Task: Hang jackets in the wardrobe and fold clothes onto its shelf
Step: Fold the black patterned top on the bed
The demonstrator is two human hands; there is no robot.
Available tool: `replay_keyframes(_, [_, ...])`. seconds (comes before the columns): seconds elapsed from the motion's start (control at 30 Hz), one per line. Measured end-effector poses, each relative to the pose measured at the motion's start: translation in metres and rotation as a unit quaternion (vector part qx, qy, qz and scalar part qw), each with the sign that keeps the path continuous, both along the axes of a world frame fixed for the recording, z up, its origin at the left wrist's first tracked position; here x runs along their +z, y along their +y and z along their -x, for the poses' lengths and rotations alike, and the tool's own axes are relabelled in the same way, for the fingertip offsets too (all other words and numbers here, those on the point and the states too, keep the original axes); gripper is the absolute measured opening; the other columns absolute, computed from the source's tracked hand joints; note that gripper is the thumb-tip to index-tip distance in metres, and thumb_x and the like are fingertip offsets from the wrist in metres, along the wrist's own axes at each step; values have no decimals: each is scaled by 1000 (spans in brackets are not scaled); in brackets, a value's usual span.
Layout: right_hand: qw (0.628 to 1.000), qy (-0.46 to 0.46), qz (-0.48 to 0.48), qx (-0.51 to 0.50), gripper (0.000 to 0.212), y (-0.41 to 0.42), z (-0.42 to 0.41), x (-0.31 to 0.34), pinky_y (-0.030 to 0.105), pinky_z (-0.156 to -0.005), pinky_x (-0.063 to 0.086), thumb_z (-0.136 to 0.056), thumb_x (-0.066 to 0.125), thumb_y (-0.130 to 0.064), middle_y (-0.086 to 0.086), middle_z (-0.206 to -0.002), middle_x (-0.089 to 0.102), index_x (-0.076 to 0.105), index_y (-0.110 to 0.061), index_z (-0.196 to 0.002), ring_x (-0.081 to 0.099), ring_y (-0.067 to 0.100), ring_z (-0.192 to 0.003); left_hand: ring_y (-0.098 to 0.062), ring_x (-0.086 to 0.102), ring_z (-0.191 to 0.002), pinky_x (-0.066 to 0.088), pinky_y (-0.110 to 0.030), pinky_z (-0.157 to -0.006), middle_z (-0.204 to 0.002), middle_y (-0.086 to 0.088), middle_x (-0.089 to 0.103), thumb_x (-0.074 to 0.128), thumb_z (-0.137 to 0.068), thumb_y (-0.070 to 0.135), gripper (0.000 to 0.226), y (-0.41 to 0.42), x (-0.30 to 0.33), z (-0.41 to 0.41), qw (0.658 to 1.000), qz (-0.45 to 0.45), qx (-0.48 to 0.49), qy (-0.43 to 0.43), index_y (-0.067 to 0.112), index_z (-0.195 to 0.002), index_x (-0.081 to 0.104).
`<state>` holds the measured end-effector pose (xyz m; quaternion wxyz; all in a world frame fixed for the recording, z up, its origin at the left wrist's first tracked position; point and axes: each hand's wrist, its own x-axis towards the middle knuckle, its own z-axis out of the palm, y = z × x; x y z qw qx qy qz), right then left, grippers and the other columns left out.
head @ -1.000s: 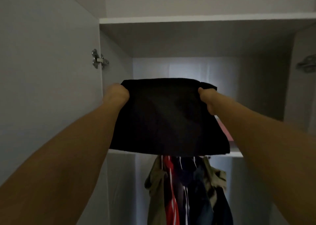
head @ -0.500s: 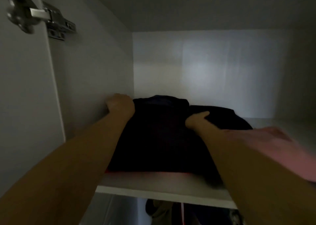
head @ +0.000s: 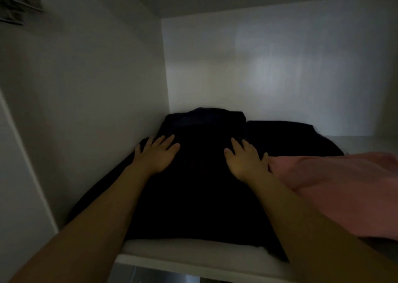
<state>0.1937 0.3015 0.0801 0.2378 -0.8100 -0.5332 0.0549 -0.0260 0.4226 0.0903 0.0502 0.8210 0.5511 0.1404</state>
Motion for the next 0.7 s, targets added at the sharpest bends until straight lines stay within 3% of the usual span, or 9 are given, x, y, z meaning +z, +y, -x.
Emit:
replay_keyframes(0.23, [999, -16, 32, 11, 60, -1, 0, 1, 55, -113, -11, -99, 15, -54, 0, -162, -8, -2, -34, -153, -6, 22, -148, -22, -6, -149, -5, -59, -116, -163, 12, -4, 14, -96, 64, 61, 5, 2, 0, 997, 17, -20, 77, 44, -153, 5])
replay_keyframes(0.37, [997, -39, 72, 7, 62, -11, 8, 10, 55, -113, -12, -99, 15, -55, 2, -162, -11, -4, -32, -154, -8, 24, -148, -25, -3, -149, -4, -56, -117, -163, 6, -1, 13, -96, 66, 63, -14, 15, -3, 997, 56, 8, 60, 42, -153, 1])
replay_keyframes(0.47, [996, -43, 72, 32, 68, -33, 12, 31, 53, -116, -5, -99, 25, -56, 3, -162, -8, 0, -26, -155, -3, 28, -148, -32, 7, -148, 4, -57, -117, -164, -3, 1, 16, -100, 57, 64, -31, 35, -4, 995, 5, 11, 98, 30, -155, -1])
replay_keyframes(0.6, [997, -32, -52, 39, 68, -94, 0, 81, 47, -119, 13, -98, 39, -45, 6, -161, 11, 10, -20, -154, 16, 27, -146, -34, 22, -144, 12, -52, -116, -160, -15, 17, 22, -102, 50, 66, -74, 70, -22, 994, -94, -14, -50, 16, -155, 3])
replay_keyframes(0.7, [992, -71, -105, 15, 69, -150, -21, 110, 42, -120, 13, -98, 42, -42, 6, -161, 13, 10, -17, -154, 18, 24, -146, -30, 22, -145, 7, -49, -119, -159, -13, 20, 22, -102, 50, 66, -117, 93, -58, 981, -154, -87, -81, 16, -156, 5])
